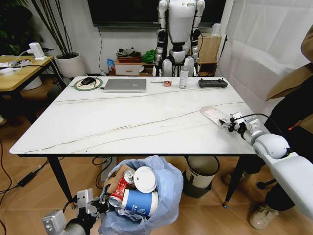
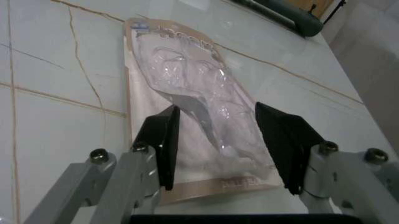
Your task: Pick up the trash bin and place the trash from the table into it.
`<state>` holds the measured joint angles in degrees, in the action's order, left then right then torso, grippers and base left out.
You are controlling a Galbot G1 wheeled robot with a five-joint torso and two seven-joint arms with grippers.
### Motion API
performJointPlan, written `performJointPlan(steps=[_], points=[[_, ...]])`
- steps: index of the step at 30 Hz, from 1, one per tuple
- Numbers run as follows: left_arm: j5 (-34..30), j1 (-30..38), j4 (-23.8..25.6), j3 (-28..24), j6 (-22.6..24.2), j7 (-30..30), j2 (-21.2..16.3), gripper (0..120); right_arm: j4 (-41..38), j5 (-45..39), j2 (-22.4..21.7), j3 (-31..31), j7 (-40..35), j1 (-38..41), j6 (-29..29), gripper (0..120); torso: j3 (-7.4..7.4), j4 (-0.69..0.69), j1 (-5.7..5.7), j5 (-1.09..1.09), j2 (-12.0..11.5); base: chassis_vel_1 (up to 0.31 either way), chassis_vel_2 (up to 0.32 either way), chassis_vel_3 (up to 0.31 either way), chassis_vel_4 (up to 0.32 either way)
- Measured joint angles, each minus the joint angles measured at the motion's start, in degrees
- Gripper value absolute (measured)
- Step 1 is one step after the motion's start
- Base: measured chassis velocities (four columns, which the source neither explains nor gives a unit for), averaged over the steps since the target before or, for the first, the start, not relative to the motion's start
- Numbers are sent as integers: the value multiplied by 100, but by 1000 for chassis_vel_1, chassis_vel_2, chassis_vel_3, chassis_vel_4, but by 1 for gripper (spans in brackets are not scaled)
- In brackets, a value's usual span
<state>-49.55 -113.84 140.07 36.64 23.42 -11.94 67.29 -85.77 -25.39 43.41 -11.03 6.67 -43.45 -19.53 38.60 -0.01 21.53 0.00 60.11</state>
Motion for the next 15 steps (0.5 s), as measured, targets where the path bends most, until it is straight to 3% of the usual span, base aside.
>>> performJointPlan(steps=[10, 15], points=[[-22, 19, -16, 5, 2, -2, -16, 0, 3, -50, 10, 34, 21, -44, 52, 6, 0, 0, 0, 0, 0, 0, 0, 0, 0], [-23, 21, -29, 6, 2, -4, -33, 0, -175, -291, -38, 4, 17, -155, 88, 0, 0, 0, 0, 1, 0, 0, 0, 0, 0]])
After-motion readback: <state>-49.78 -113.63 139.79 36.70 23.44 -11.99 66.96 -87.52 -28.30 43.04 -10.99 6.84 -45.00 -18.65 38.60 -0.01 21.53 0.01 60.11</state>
